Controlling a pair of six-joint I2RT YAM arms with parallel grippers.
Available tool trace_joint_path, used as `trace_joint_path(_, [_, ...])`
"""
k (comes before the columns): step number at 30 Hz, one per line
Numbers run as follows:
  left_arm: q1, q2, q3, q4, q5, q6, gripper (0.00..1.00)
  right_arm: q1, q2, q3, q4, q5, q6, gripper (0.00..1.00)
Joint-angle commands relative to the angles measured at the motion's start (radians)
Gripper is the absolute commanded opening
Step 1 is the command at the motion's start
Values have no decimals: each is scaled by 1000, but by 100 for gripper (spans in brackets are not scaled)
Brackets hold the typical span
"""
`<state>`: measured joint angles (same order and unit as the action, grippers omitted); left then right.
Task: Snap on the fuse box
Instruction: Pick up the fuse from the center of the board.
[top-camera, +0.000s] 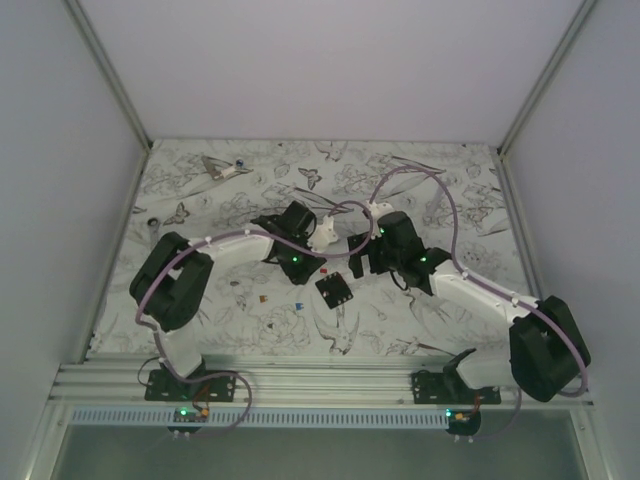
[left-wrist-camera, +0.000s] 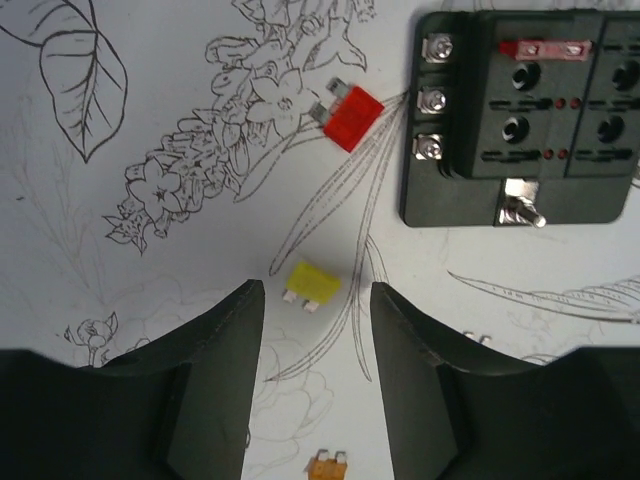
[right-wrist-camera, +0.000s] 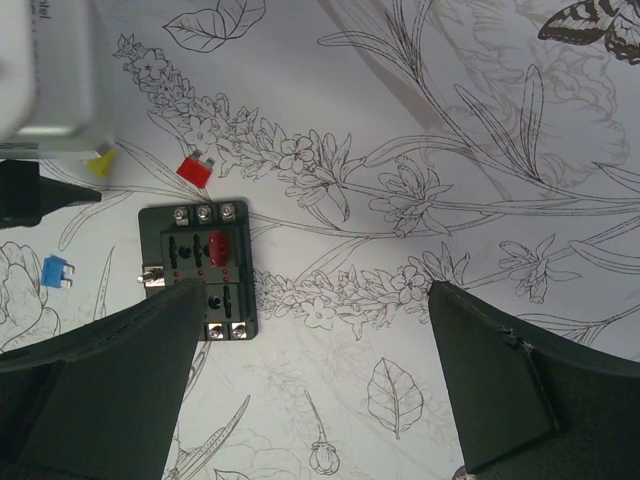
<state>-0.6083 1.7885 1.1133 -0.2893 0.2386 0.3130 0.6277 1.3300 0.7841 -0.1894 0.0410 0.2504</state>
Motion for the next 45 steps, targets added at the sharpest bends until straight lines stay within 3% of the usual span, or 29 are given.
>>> trace_joint_path(1, [-16, 49, 40, -62, -69, 27, 47, -6, -18, 3, 51, -36, 2, 100])
trace_joint_path(5, [-16, 77, 66, -77, -100, 11, 39, -8, -20, 0, 54, -39, 1, 100])
trace_joint_path(13, [2, 120, 119, -109, -197, -65, 33, -10, -16, -4, 61, -43, 0, 100])
trace_joint_path(19, [38, 75, 114, -120, -215, -176, 38, -13, -12, -10, 67, -43, 0, 100])
trace_joint_path(28, [17, -14, 130, -147, -156, -399, 57, -12, -16, -18, 74, -45, 6, 100])
trace_joint_path(34, [-8, 11, 141, -209, -194, -450, 57, -12, -23, -26, 76, -45, 9, 100])
trace_joint_path(45, [-22, 99, 183, -248, -182, -434, 47, -11, -33, -32, 78, -45, 10, 100])
